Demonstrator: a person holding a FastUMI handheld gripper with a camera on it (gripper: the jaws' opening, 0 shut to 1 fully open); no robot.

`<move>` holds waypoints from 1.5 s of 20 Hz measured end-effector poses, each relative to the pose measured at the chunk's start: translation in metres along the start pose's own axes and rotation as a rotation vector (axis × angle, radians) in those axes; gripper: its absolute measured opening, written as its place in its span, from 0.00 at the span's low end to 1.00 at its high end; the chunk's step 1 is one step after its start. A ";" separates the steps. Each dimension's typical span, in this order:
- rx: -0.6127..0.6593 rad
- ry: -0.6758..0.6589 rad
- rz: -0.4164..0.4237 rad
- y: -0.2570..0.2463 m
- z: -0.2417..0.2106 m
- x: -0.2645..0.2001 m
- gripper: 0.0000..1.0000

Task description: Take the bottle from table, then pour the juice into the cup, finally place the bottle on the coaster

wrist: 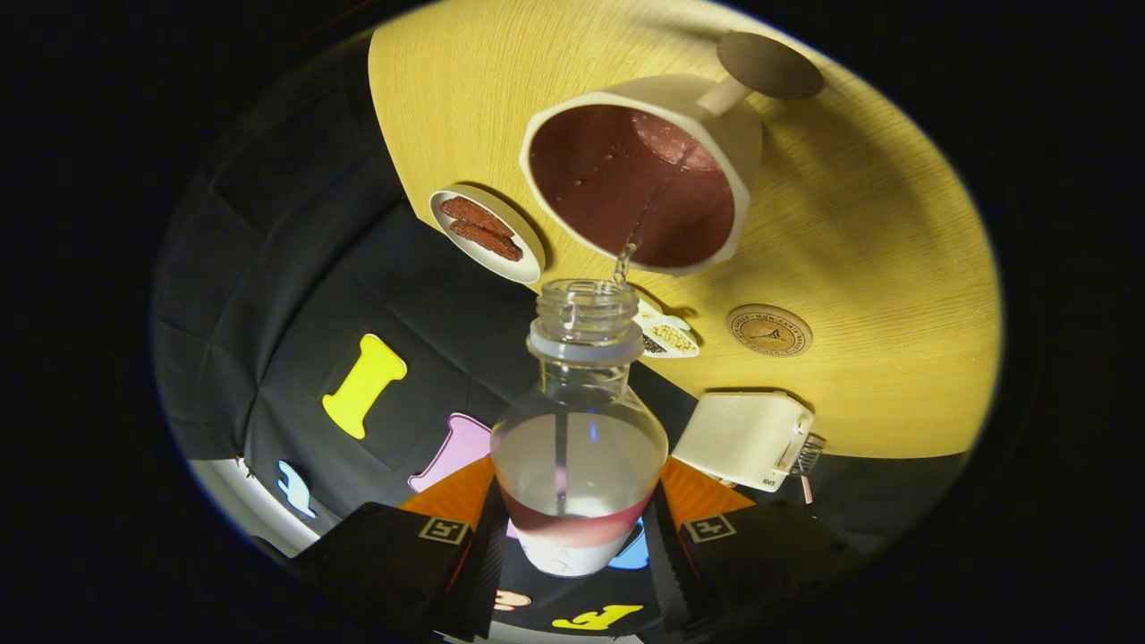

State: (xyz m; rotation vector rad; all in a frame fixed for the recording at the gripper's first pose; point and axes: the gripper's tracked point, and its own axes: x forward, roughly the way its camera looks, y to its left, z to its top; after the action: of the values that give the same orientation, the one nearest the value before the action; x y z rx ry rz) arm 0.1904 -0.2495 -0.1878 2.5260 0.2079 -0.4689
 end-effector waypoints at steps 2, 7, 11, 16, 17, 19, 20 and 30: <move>0.005 -0.003 -0.002 0.000 0.000 0.001 0.72; 0.008 0.001 -0.003 -0.002 -0.002 0.002 0.72; 0.011 -0.004 0.005 -0.001 -0.002 0.002 0.72; 0.013 -0.015 0.013 0.001 0.000 0.002 0.72; 0.011 -0.017 0.013 0.001 0.001 0.002 0.72; 0.006 -0.024 0.018 0.001 0.002 0.002 0.72; 0.001 -0.028 0.021 0.002 0.002 0.001 0.72; -0.171 -0.104 0.057 0.000 -0.003 -0.008 0.72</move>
State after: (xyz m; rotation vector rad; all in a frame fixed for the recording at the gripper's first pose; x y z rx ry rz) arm 0.1843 -0.2481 -0.1824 2.3281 0.1306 -0.5349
